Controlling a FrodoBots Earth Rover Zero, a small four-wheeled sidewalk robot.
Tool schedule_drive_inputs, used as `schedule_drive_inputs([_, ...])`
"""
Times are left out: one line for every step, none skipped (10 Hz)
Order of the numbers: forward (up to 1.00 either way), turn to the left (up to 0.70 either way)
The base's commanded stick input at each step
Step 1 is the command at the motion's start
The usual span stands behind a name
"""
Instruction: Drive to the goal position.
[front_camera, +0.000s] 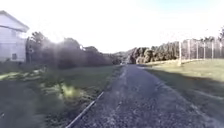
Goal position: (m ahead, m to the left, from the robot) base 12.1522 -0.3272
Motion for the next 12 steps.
schedule_drive_inputs([0.50,-0.39])
schedule_drive_inputs([0.50,-0.48])
schedule_drive_inputs([0.50,-0.04])
schedule_drive_inputs([0.50,0.00])
schedule_drive_inputs([0.50,0.00])
schedule_drive_inputs([0.50,0.00])
schedule_drive_inputs([0.50,0.00])
schedule_drive_inputs([0.50,0.00])
schedule_drive_inputs([0.50,0.00])
schedule_drive_inputs([0.50,0.00])
schedule_drive_inputs([0.50,0.00])
schedule_drive_inputs([0.50,0.00])
